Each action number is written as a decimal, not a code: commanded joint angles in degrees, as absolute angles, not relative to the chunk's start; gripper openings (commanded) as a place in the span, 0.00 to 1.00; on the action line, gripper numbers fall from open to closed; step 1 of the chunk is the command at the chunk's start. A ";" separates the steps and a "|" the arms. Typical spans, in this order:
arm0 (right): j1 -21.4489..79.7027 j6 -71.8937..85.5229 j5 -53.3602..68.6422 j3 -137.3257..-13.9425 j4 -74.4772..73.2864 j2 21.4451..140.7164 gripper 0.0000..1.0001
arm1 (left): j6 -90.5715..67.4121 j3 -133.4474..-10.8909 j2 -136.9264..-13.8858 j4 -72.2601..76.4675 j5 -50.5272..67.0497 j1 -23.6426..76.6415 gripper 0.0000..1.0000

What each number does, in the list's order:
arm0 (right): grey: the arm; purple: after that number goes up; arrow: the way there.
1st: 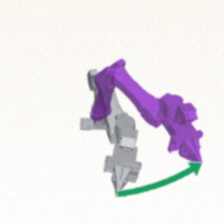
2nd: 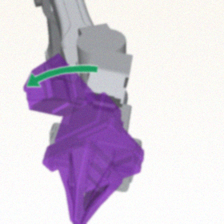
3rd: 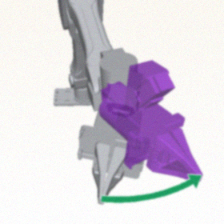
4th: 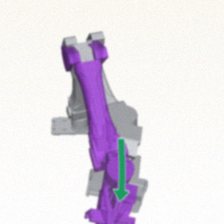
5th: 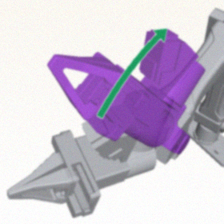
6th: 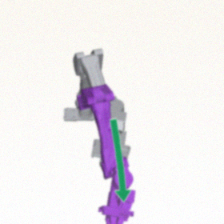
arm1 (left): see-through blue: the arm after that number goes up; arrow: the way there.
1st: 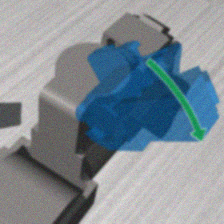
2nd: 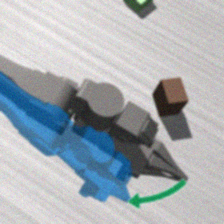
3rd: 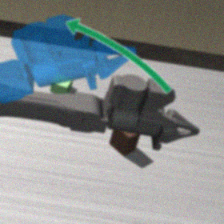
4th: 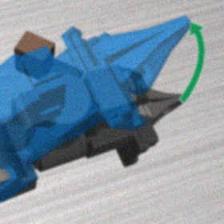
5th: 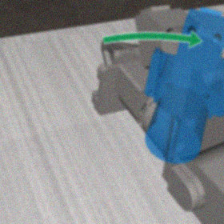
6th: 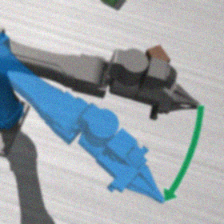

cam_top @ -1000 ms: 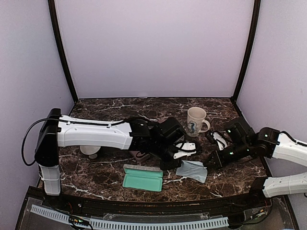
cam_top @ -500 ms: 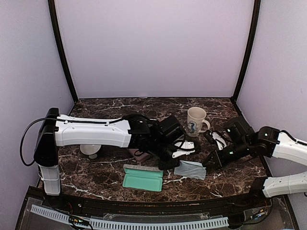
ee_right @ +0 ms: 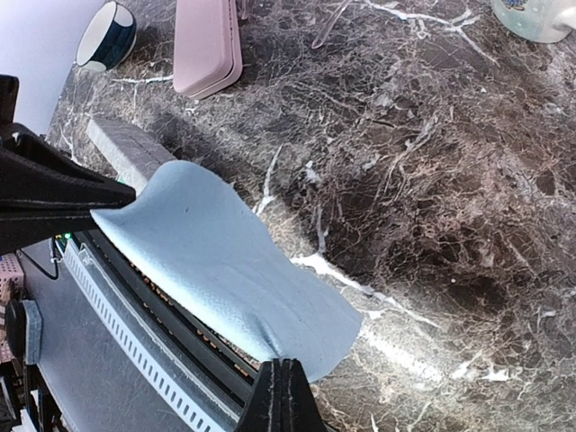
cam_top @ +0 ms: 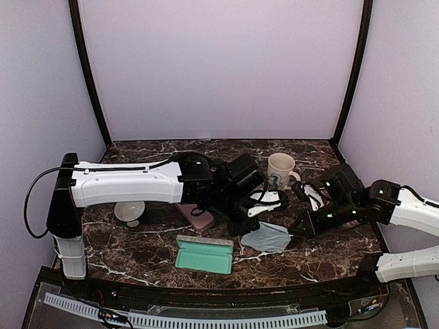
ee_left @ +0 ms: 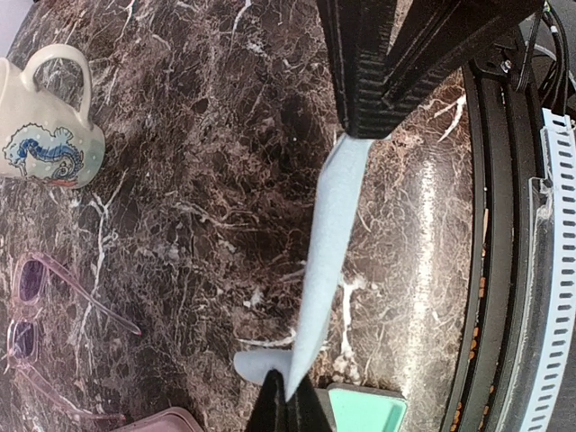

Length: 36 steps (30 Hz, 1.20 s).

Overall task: Organize the sunglasses
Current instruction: Fold the glasses cleaning cloth at the center of the board.

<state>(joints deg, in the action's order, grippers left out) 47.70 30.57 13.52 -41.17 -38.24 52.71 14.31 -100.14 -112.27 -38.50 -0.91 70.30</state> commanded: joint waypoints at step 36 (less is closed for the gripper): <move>38.50 26.58 4.16 -40.36 -26.31 69.03 0.00 | 12.65 -100.23 -123.37 -28.82 1.81 62.03 0.00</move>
<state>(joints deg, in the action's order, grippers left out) 39.33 28.14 5.72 -39.38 -27.07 67.68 12.40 -100.14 -122.76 -28.64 2.33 62.50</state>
